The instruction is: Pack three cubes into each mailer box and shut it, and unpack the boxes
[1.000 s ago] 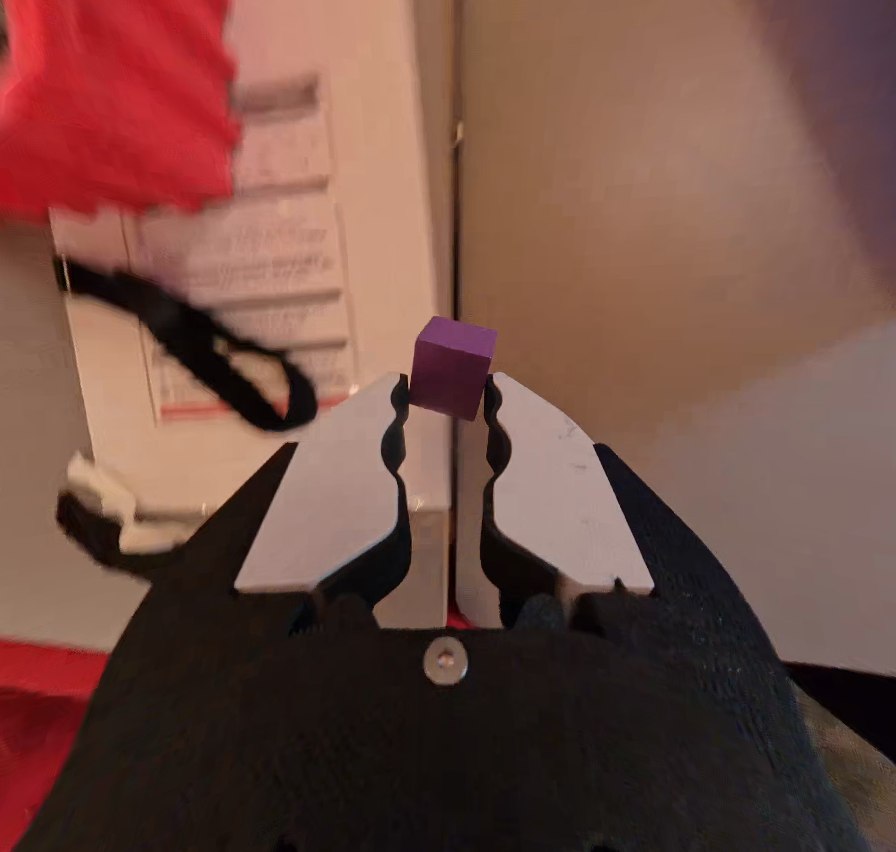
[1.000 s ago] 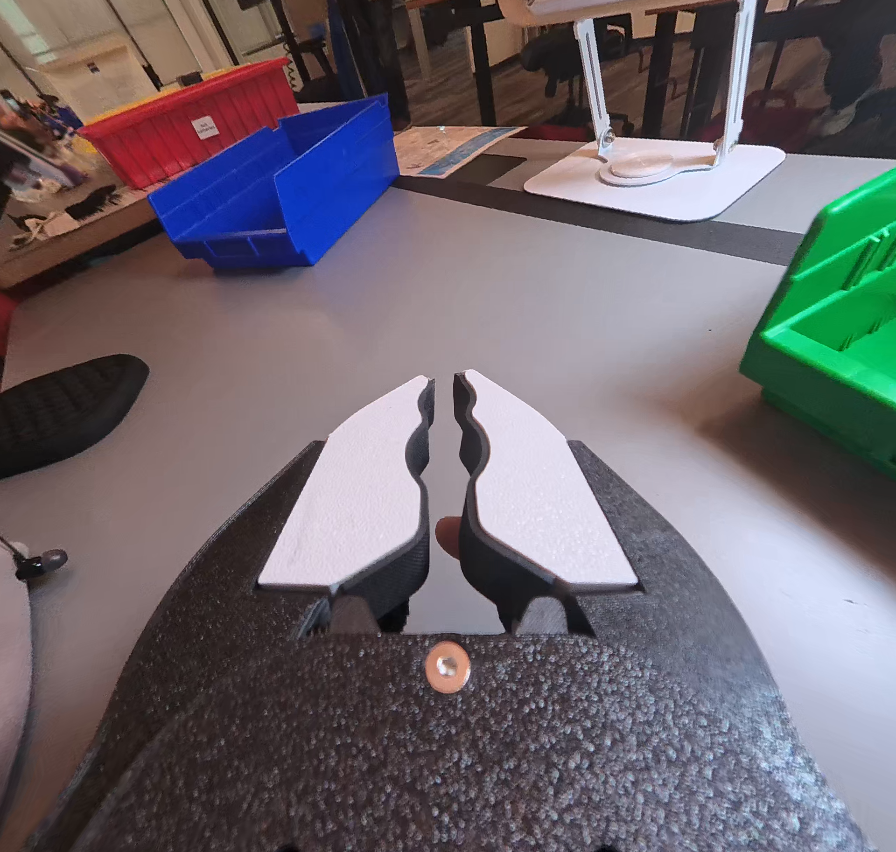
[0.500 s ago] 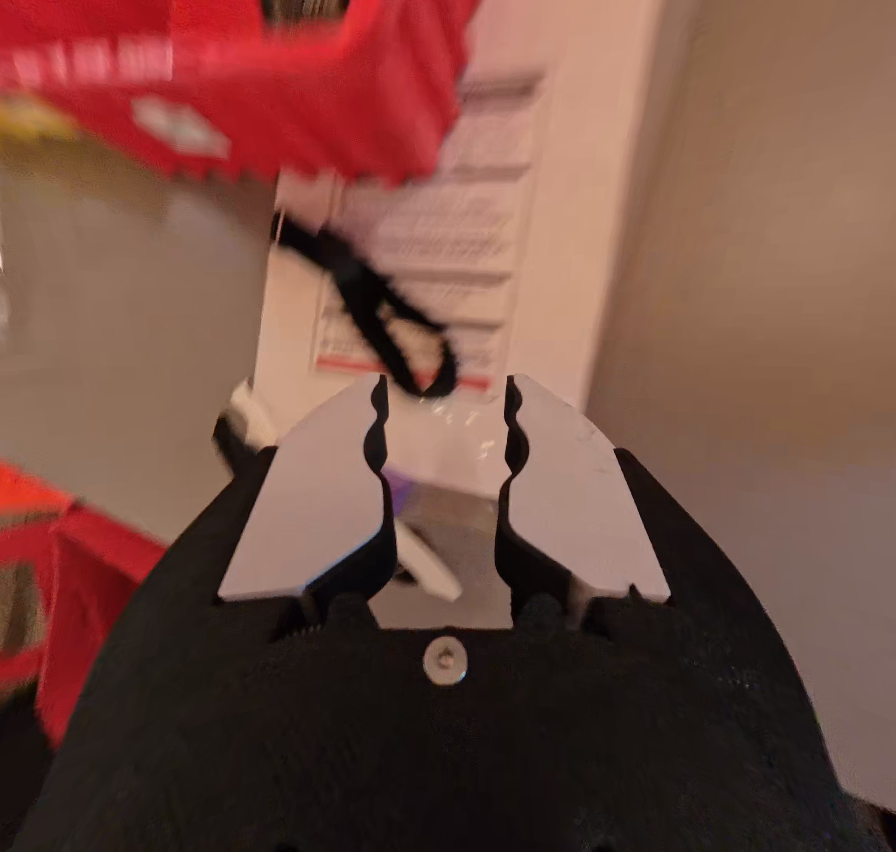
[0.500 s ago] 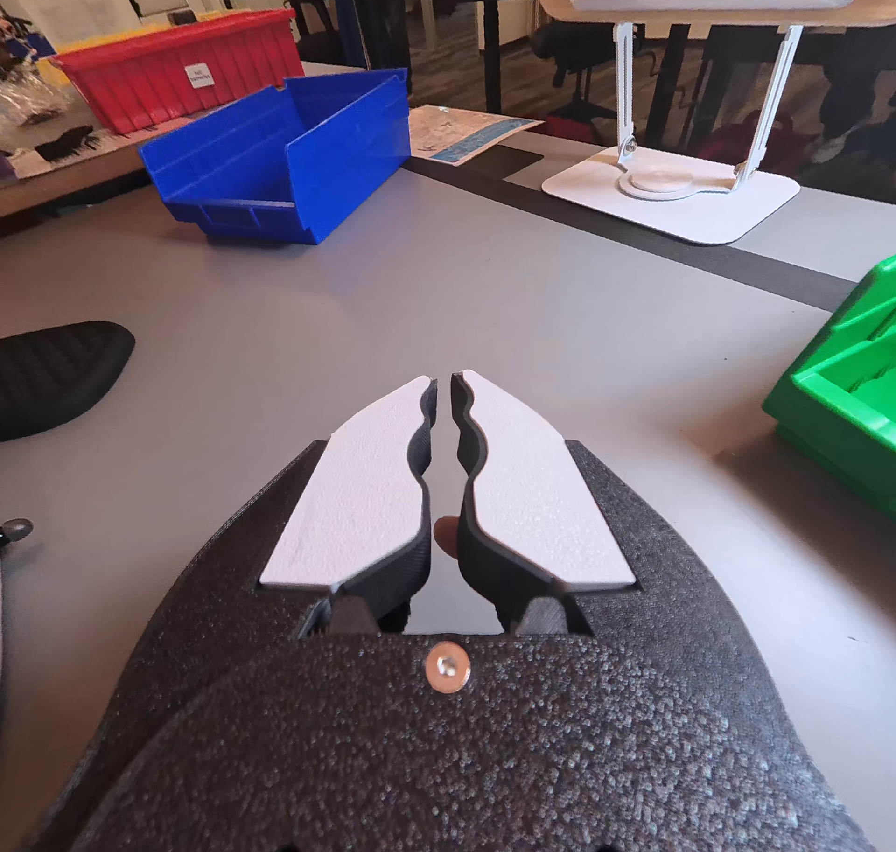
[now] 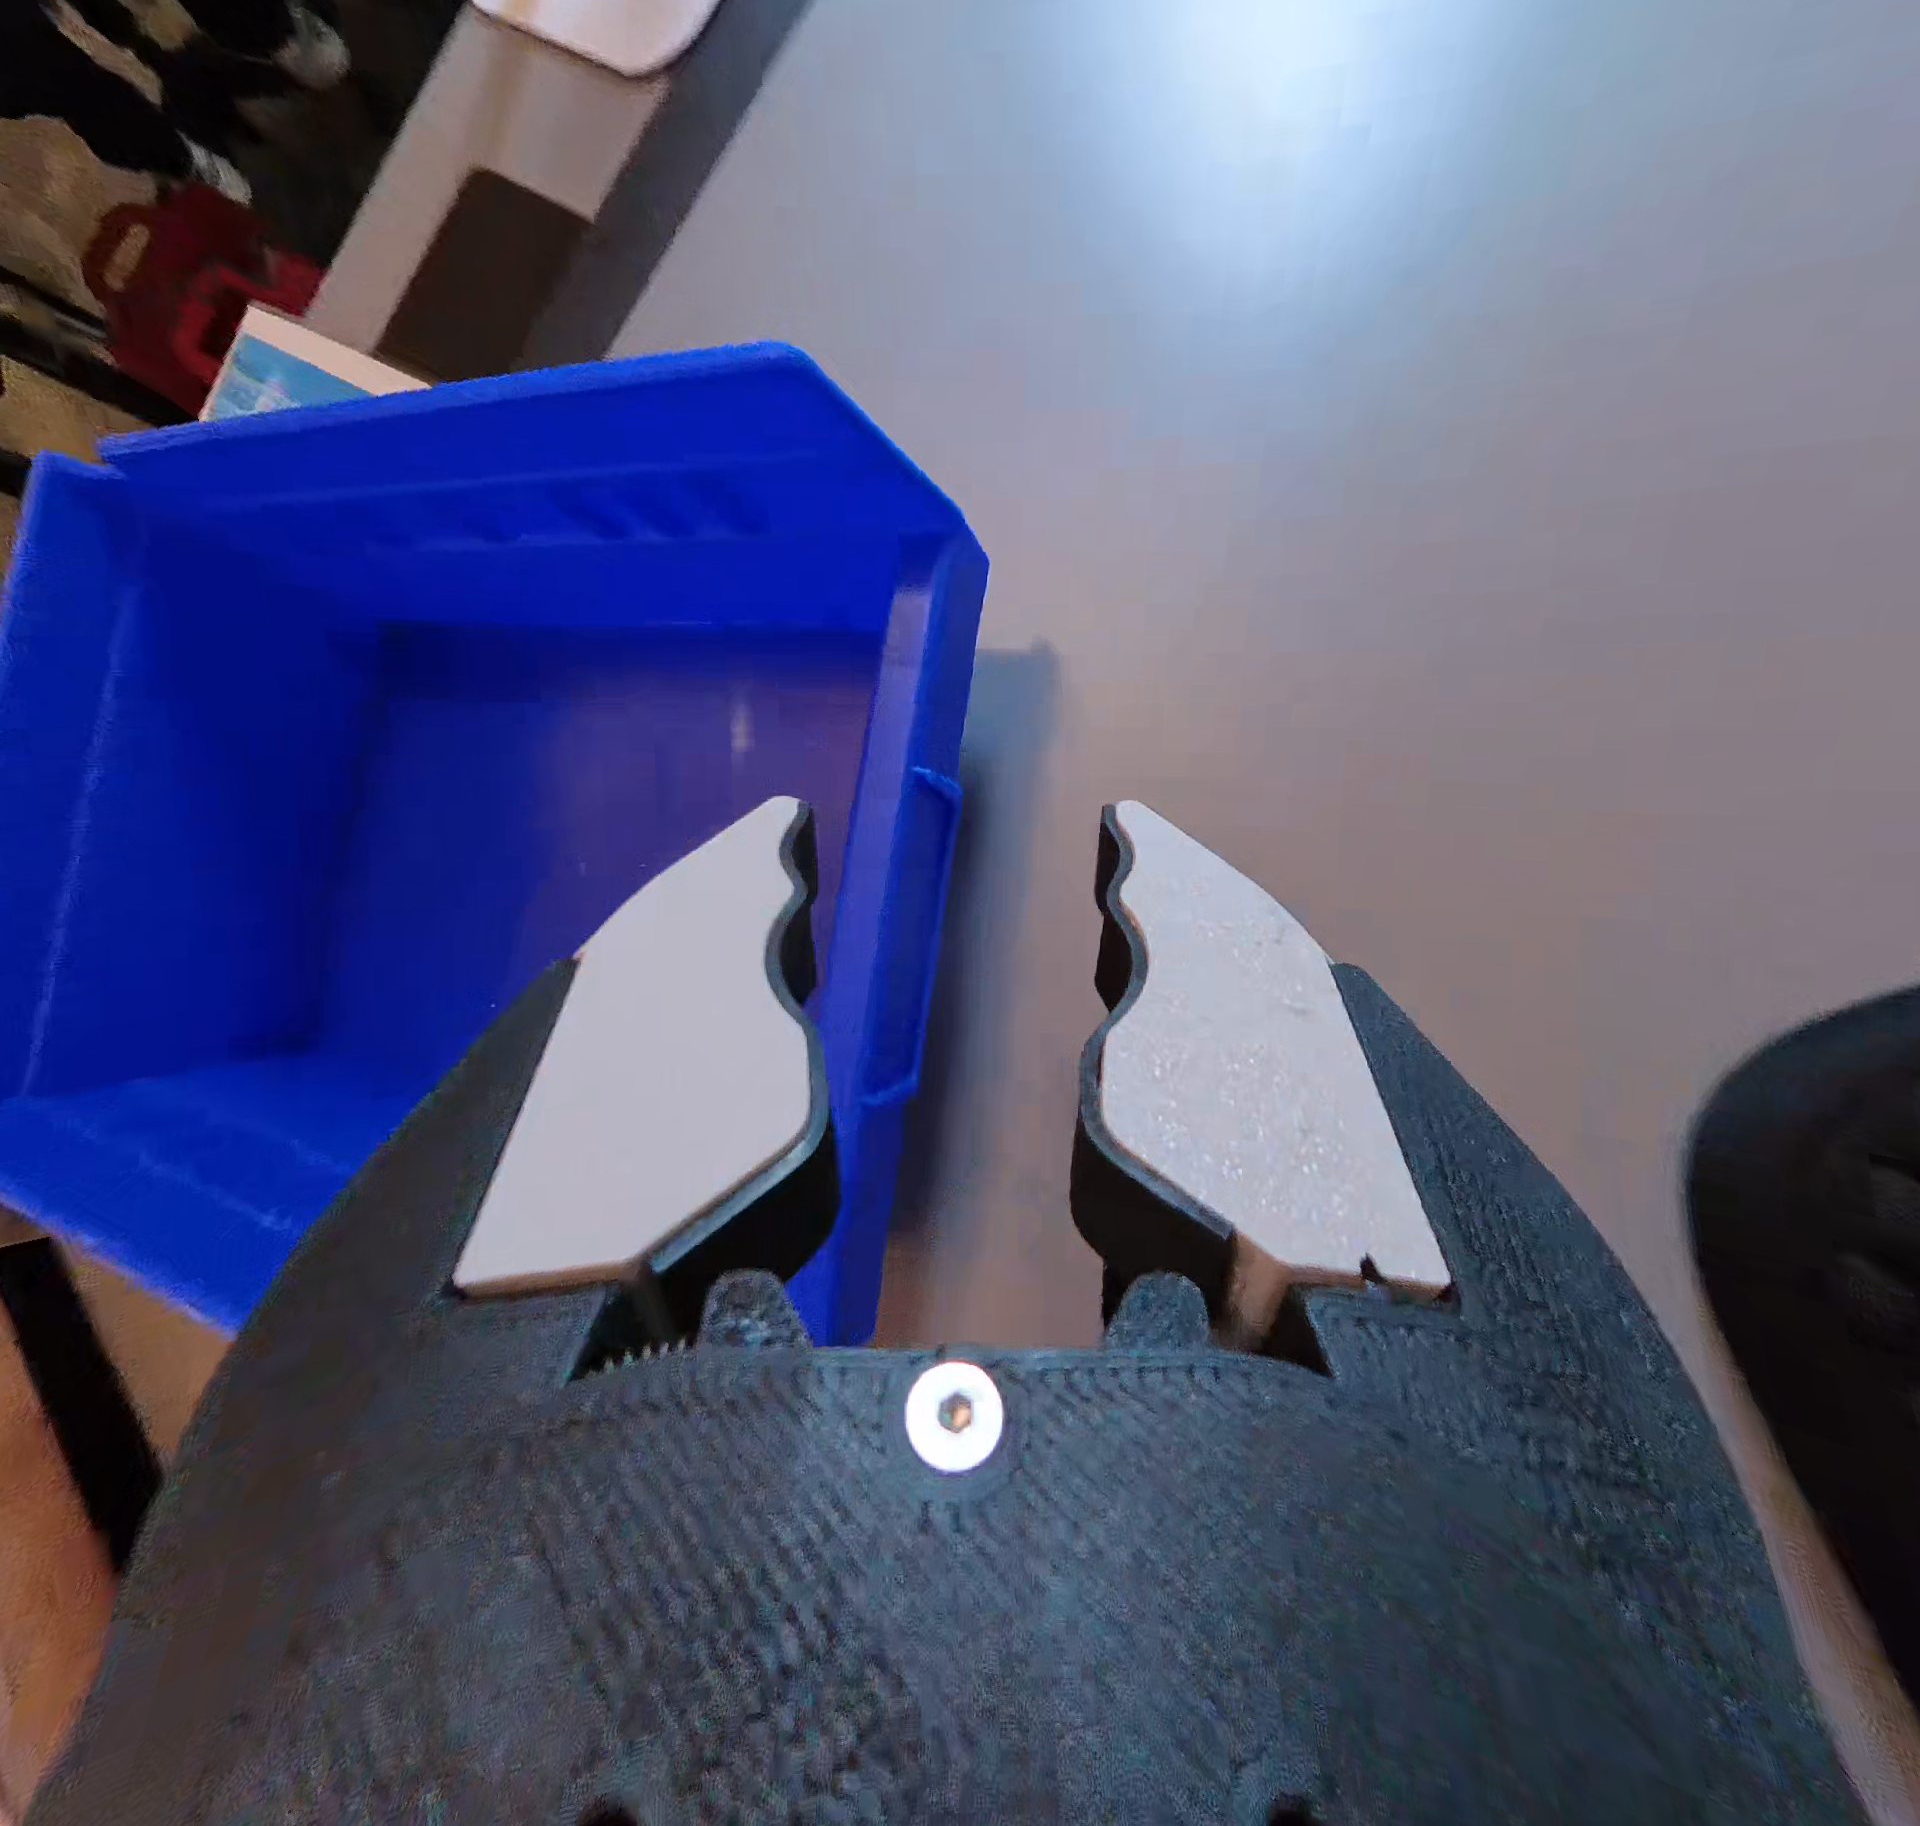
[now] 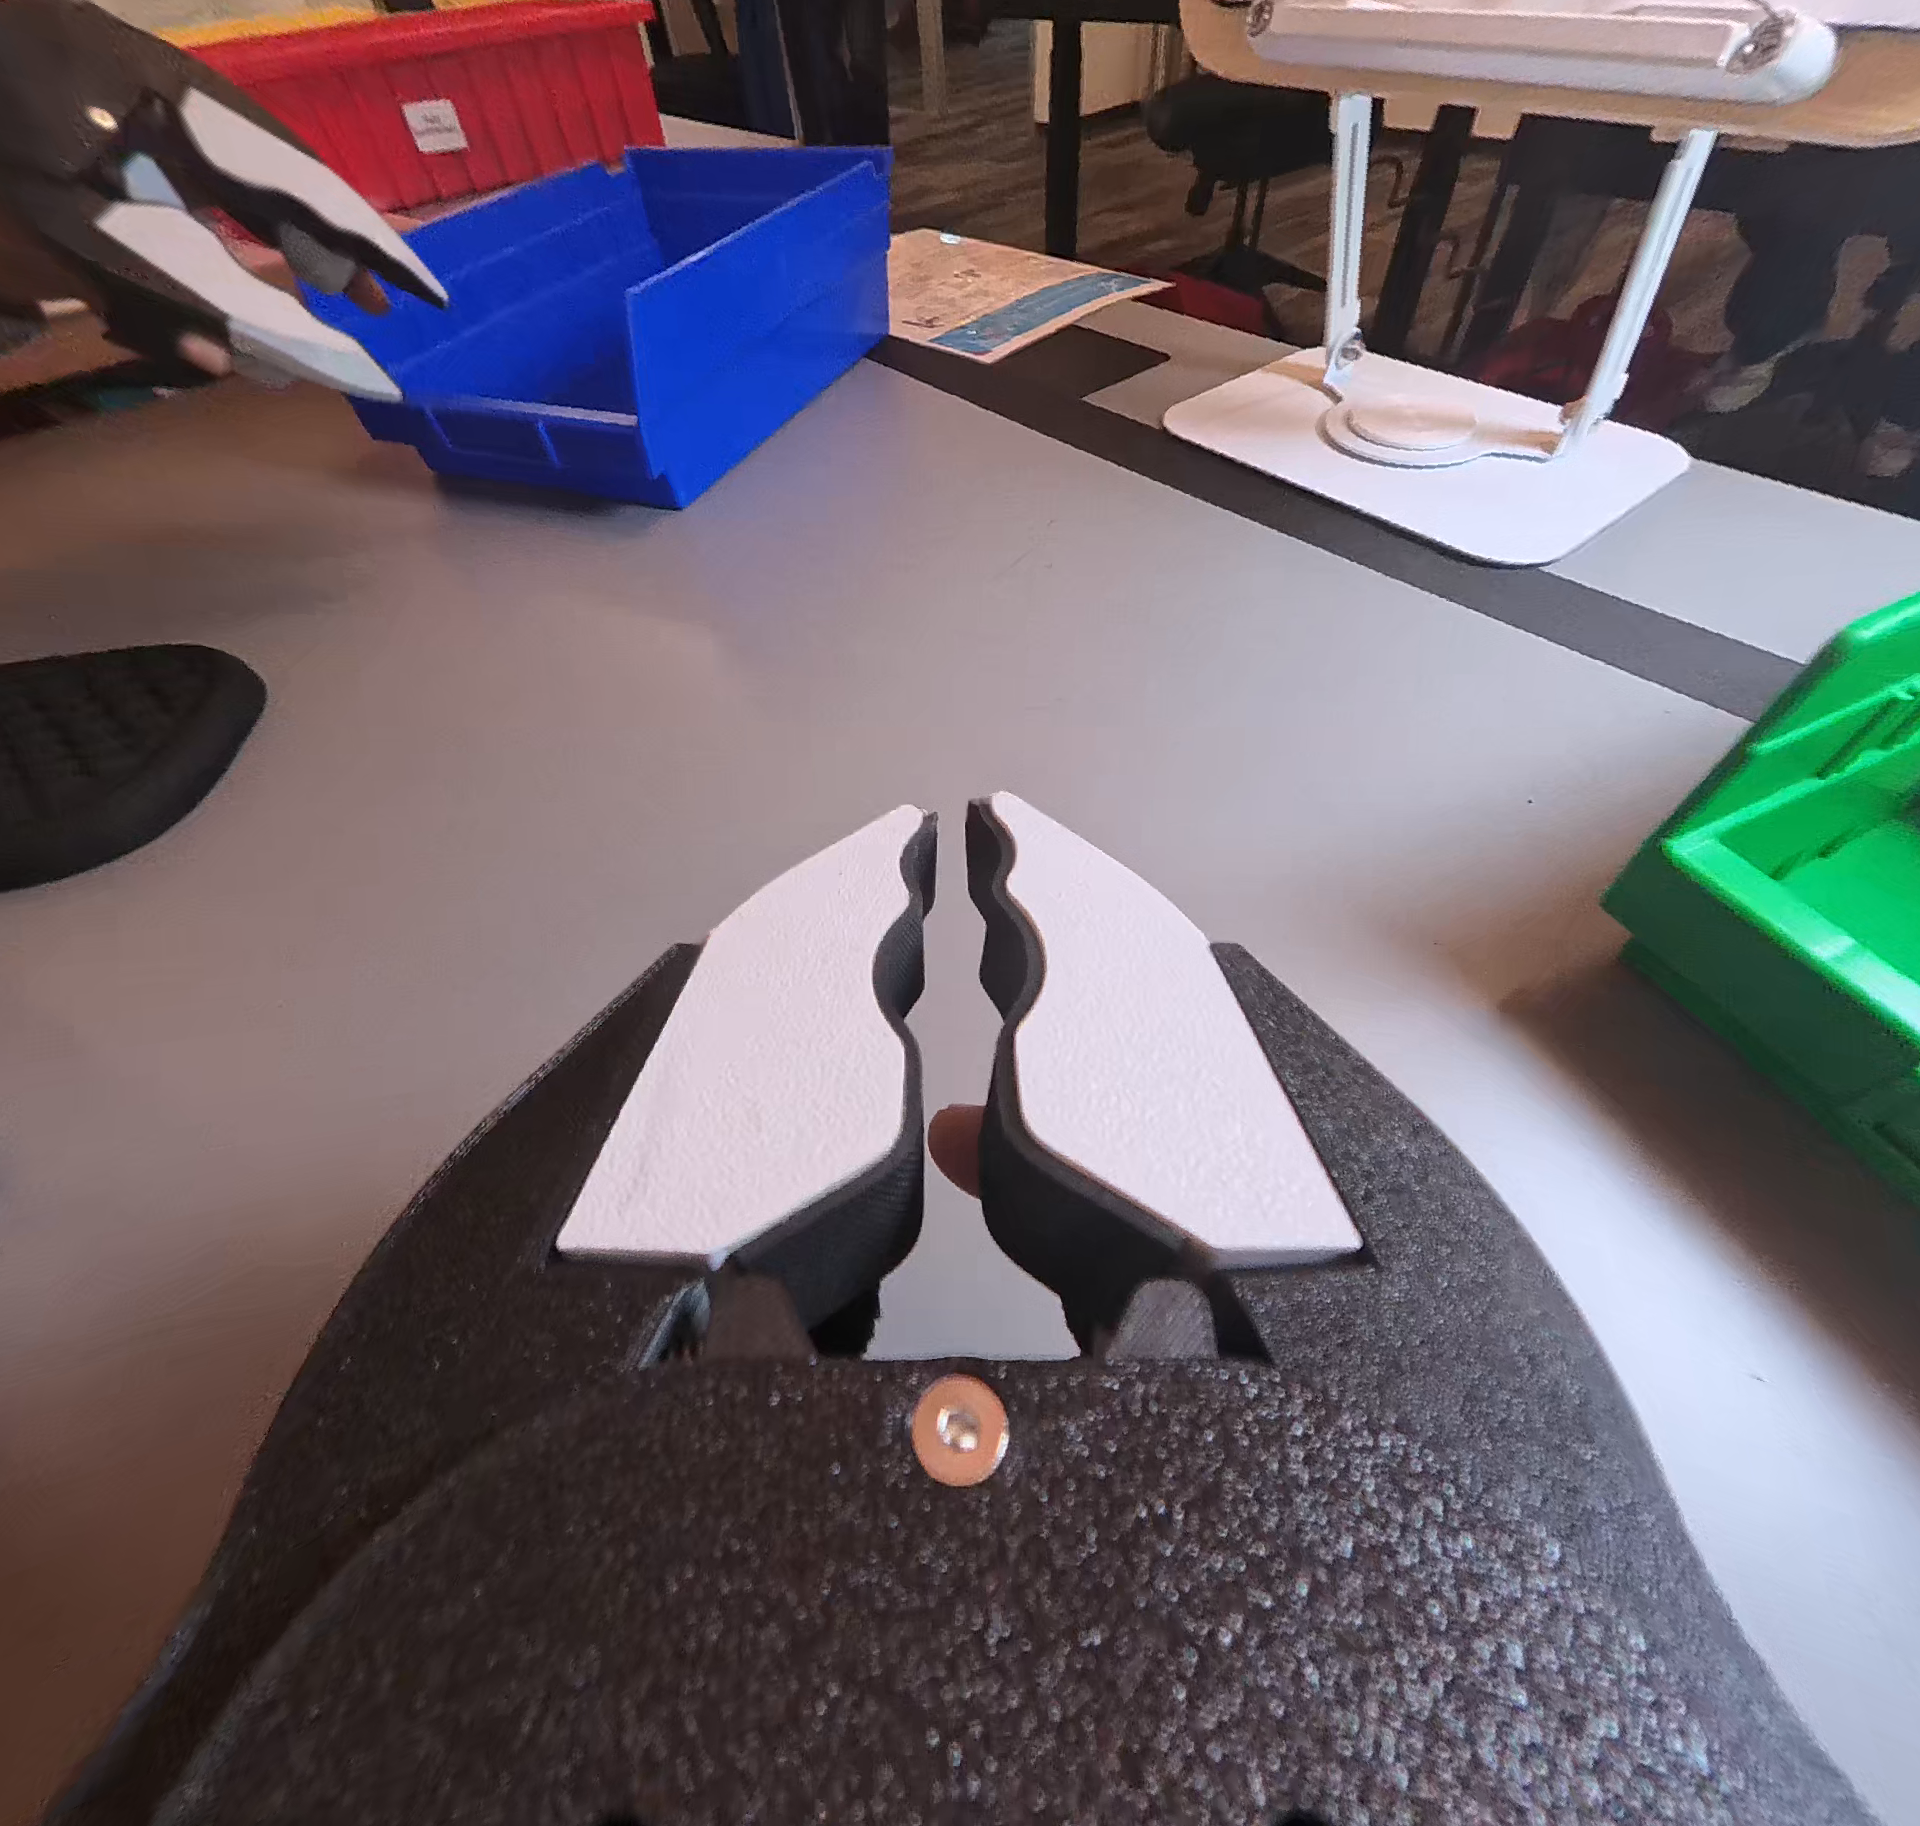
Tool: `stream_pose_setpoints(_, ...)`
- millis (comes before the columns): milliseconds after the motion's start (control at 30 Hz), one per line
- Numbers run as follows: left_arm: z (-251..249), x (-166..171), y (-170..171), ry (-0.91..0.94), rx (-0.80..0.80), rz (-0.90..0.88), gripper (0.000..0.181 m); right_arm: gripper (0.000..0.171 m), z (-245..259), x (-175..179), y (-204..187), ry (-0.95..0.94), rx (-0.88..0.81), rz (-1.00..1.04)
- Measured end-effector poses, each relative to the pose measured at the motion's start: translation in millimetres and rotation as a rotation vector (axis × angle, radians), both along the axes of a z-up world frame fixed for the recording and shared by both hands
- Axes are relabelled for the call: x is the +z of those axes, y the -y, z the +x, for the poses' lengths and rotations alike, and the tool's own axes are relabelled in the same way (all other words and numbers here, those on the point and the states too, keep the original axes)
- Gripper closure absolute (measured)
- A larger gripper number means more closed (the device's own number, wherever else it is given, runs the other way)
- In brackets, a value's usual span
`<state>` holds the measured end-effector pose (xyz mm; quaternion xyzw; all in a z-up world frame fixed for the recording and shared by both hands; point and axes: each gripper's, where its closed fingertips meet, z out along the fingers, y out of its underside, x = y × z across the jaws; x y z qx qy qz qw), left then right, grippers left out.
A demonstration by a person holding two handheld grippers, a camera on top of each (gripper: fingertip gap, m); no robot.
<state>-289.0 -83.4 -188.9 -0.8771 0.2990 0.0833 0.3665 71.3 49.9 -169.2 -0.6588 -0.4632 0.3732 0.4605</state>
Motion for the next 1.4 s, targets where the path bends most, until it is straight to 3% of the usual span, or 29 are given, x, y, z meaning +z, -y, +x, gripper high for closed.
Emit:
stream_pose_setpoints(100,-8.5,-28.6,-21.5,-0.152,0.015,-0.091,0.129,0.164,16.3,-1.4,-18.8,0.06,-0.081,0.035)
stream_pose_setpoints(200,-18.6,-43.1,-33.3,-0.3,-0.027,-0.123,0.155,0.155,46.6,-2.8,-49.5,0.134,-0.19,0.073)
stream_pose_setpoints(367,-4.0,-42.8,-38.2,-0.29,-0.138,-0.08,0.157,0.14,101.4,-22.7,-107.5,0.486,-0.31,0.235)
stream_pose_setpoints(500,7.8,-38.1,-45.3,-0.197,-0.178,0.015,0.157,0.123,121.7,-40.5,-151.1,0.798,-0.302,0.387)
stream_pose_setpoints(633,29.3,8.1,-47.0,-0.024,-0.116,0.2,0.135,0.106,125.1,-51.8,-182.6,1.008,-0.218,0.467)
stream_pose_setpoints(700,55.7,32.8,-41.9,0.16,-0.117,0.274,0.134,0.108,123.5,-59.8,-193.6,1.081,-0.16,0.481)
stream_pose_setpoints(767,82.2,50.7,-35.4,0.319,-0.131,0.32,0.135,0.123,124.0,-69.4,-198.3,1.179,-0.085,0.5)
stream_pose_setpoints(833,100.9,58.4,-30.1,0.401,-0.135,0.334,0.136,0.14,121.1,-79.5,-194.4,1.256,0.009,0.544)
stream_pose_setpoints(900,119.8,58.1,-25.0,0.464,-0.152,0.318,0.139,0.138,121.6,-78.5,-195.5,1.352,0.042,0.67)
stream_pose_setpoints(1033,154.0,47.1,-24.0,0.533,-0.163,0.283,0.142,0.136,107.6,-77.6,-168.9,1.314,0.094,0.733)
stream_pose_setpoints(1400,237.7,13.8,-32.6,0.602,-0.23,0.164,0.14,0.133,41.1,-70.0,-3.8,1.074,0.231,1.06)
